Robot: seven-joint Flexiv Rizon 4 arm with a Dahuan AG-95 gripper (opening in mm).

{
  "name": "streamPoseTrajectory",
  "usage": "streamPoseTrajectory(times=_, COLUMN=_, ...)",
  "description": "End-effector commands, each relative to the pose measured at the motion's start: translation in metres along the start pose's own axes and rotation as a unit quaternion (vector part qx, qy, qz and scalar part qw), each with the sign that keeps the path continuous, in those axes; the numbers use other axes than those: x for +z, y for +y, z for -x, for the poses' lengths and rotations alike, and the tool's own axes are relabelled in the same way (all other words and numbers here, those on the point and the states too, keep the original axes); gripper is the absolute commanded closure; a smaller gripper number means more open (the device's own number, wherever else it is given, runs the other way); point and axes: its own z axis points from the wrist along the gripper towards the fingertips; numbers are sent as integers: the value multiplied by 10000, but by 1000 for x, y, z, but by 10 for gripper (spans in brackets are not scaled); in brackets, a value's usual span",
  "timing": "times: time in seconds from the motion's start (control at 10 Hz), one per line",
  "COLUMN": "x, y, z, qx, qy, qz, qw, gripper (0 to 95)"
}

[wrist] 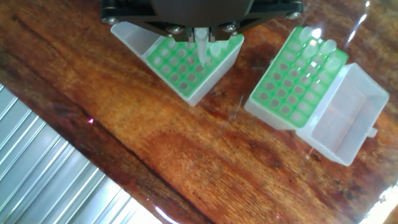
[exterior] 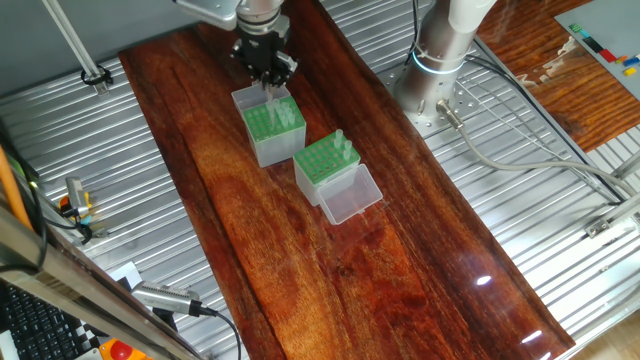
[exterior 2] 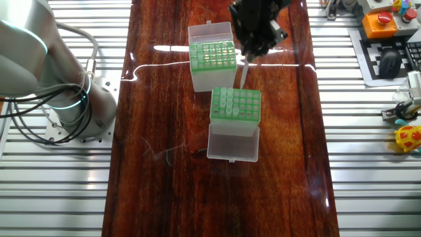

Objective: Transfer all large pipette tips from one holder to another

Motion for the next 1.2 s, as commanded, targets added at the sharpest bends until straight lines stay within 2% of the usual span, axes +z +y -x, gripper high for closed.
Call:
streamPoseTrajectory(times=0.1, x=1, y=1, z=-2, qx=3, qy=7, qz=23, qw=10000, gripper=950)
streamPoseTrajectory(times=0.5, x=9, y=3, z=-11, qx=-11, qy=-44, qz=60, qw=10000, gripper=950)
streamPoseTrajectory(times=0.9, x=19, y=2, z=-10, qx=-30, qy=-92, qz=65, qw=9999, gripper=950)
streamPoseTrajectory(times=1.0, x=31, y=1, z=-8, qx=-43, qy=-150, qz=61, qw=9999, gripper=950)
streamPoseTrajectory(times=1.2, x=46, y=3, z=-5, qx=-32, qy=-184, qz=79, qw=9998, gripper=950)
